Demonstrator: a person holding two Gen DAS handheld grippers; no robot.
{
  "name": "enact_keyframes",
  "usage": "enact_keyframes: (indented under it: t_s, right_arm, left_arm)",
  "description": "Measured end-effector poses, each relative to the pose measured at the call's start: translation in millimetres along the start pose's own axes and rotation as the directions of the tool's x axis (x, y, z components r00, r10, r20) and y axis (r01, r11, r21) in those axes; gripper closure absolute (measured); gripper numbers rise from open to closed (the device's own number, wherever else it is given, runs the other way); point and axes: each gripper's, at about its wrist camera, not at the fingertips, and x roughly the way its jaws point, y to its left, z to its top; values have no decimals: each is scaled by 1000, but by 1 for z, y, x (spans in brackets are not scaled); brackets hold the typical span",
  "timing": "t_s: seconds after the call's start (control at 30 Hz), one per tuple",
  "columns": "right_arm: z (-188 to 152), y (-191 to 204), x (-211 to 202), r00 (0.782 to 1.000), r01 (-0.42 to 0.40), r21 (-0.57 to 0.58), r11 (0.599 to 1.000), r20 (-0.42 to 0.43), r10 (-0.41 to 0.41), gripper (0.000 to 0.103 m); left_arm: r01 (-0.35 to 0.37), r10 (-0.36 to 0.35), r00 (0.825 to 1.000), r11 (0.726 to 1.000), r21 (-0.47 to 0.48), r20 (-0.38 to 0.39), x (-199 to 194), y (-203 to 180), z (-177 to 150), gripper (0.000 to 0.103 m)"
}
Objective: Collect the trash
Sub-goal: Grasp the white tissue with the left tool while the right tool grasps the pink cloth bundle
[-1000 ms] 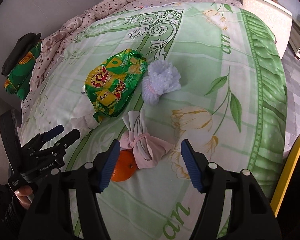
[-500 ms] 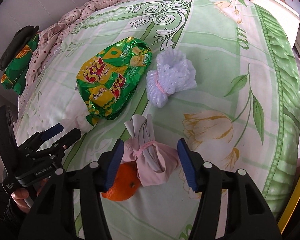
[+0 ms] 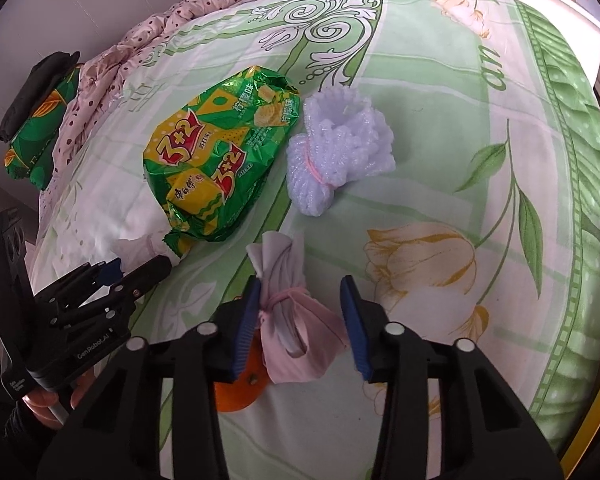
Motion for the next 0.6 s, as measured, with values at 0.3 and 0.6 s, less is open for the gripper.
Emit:
enact_keyframes:
  t_s: [0.3,0.6]
  right_arm:
    - [-5,4,-9,1000,-6,-6,1000,16,6,84]
    - [-8,-2,-33,998,-2,26,1000,62,0,84]
  left_arm:
    - [4,-4,1000,1000,8,9,-6,-3,0,82]
    - [-10,10,999,1000,2,39,-31,2,0,84]
